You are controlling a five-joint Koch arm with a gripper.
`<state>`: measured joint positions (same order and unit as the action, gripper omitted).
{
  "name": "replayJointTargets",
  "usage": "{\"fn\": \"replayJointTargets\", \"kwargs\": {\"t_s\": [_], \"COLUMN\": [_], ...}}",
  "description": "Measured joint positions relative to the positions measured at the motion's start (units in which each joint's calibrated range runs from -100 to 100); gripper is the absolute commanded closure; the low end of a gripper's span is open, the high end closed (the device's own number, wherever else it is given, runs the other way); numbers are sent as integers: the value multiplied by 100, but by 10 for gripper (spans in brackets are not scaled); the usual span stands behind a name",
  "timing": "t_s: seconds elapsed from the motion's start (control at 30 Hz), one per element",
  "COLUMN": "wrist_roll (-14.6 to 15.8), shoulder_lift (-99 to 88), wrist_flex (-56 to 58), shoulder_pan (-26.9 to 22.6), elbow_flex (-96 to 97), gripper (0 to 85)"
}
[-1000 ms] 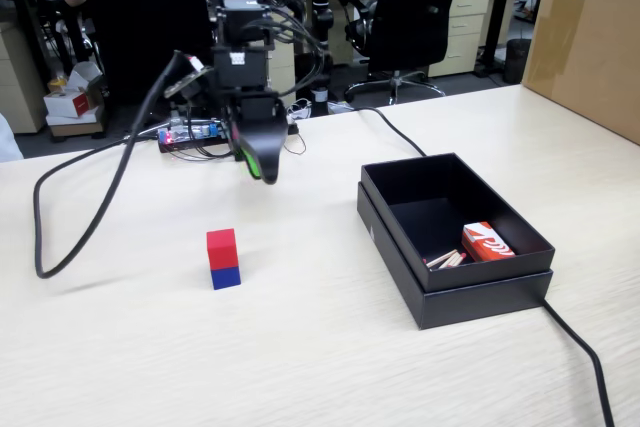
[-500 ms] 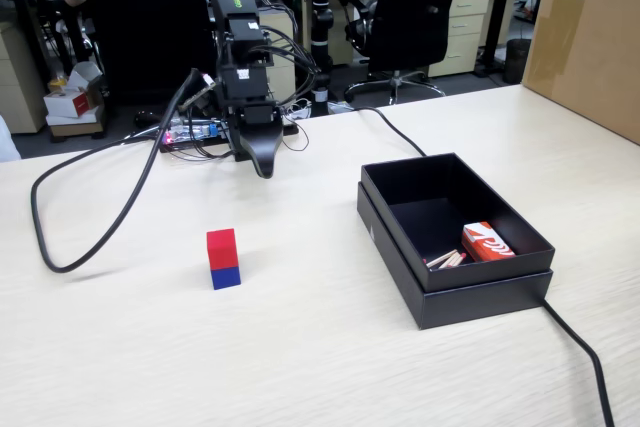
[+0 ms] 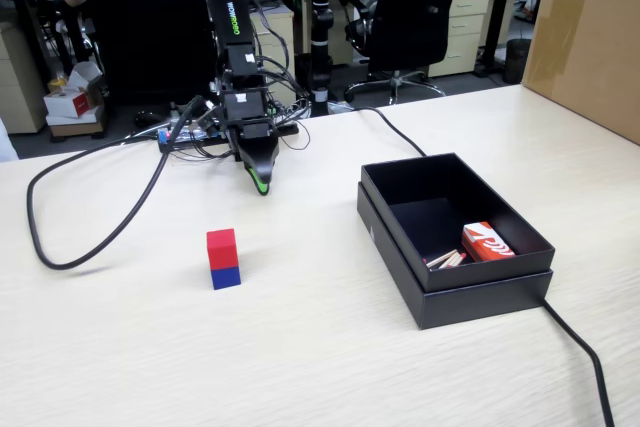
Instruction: Put the red cube on top of the blue cube
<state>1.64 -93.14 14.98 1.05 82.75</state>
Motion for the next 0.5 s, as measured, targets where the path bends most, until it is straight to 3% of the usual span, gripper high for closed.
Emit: {"fn": "replayJointTargets", "kwargs": {"t_s": [0.2, 0.5], "wrist_roll": [-132, -200], "shoulder_lift": [-39, -375], "wrist_flex": [-643, -689], "shoulder_pan": [49, 68], "elbow_flex": [520, 694], "gripper": [380, 367]}}
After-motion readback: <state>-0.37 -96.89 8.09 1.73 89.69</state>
